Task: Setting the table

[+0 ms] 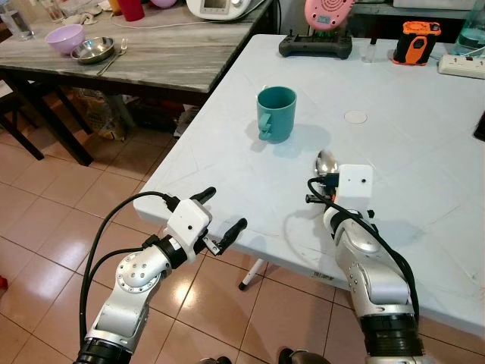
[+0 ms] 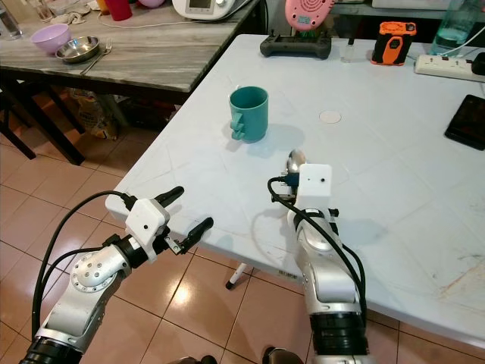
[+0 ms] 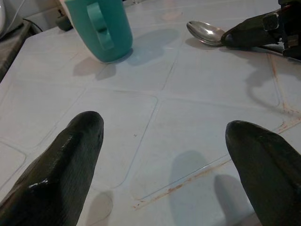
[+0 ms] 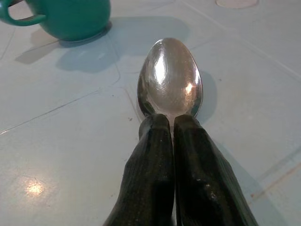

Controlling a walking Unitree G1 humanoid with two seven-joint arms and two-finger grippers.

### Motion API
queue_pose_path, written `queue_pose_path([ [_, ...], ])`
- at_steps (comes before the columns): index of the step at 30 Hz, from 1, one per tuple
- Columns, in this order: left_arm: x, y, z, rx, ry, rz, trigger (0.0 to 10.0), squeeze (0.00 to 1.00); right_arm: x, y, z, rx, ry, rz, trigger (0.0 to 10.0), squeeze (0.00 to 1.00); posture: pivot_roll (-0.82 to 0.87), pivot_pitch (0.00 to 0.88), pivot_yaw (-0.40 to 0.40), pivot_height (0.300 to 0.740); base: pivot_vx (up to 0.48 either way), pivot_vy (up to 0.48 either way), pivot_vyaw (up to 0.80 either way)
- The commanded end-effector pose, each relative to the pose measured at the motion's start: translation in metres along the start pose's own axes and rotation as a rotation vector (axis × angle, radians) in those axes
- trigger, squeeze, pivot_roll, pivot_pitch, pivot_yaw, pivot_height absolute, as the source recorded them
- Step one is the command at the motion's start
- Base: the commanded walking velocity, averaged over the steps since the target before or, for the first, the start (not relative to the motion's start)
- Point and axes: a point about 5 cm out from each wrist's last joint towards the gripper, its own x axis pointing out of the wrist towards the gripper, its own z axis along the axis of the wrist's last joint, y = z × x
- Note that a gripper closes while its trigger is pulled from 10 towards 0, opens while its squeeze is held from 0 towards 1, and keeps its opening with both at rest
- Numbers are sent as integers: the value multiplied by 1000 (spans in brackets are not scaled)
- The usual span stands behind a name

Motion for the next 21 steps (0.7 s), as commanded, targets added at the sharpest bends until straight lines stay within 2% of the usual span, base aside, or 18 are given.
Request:
queue_pose_path([
  [1, -3, 3, -2, 7, 19, 2, 10000, 0, -3, -2, -11, 13, 59, -19, 10000, 0, -239, 165, 129, 740, 0, 0, 0],
  [4, -2, 3, -2, 7, 16, 2, 10000, 0, -2, -4, -15, 32, 82, -25, 10000, 0, -237, 165, 127, 740, 0, 0, 0],
  [5, -1, 3, -2, 7, 16, 2, 10000, 0, -1, -4, -15, 30, 81, -27, 10000, 667, -237, 165, 127, 740, 0, 0, 0],
  [6, -1, 3, -2, 7, 15, 3, 10000, 0, -1, -4, -15, 28, 81, -28, 10000, 667, -237, 165, 127, 740, 0, 0, 0],
  [7, -1, 3, -1, 7, 15, 3, 10000, 0, -1, -4, -15, 35, 81, -21, 10000, 1000, -238, 165, 127, 740, 0, 0, 0],
  [21, -2, 3, -2, 0, 14, 11, 10000, 0, -7, 0, -2, 22, 43, -5, 10000, 1000, -238, 168, 120, 740, 0, 0, 0],
])
